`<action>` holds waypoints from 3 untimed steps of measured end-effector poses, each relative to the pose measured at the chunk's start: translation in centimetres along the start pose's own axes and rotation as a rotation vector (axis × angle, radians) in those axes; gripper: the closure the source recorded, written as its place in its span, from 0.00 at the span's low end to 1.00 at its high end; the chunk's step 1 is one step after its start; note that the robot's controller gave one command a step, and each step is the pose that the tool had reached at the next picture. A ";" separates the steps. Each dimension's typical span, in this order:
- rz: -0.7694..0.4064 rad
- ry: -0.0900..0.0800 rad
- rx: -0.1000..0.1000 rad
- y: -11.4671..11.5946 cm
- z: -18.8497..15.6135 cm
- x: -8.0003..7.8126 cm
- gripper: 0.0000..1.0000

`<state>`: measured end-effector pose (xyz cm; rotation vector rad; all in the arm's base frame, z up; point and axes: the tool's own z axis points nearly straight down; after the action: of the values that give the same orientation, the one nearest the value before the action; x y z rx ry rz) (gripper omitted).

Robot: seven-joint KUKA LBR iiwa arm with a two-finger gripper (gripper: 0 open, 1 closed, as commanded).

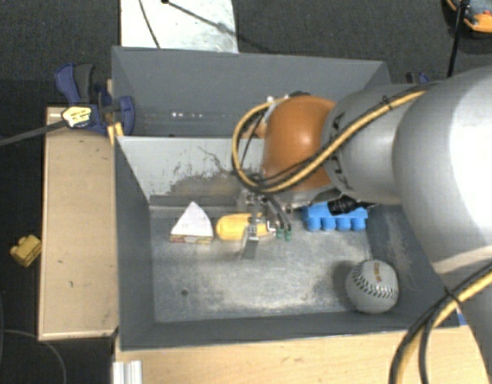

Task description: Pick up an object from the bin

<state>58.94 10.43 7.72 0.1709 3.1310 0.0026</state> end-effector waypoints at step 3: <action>0.049 0.000 -0.001 0.2 1.8 -0.2 1.00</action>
Offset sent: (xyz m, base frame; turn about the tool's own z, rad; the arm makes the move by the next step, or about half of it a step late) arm 0.0000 0.0000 0.0000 0.0000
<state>59.19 10.63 5.92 0.2482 3.1261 0.0041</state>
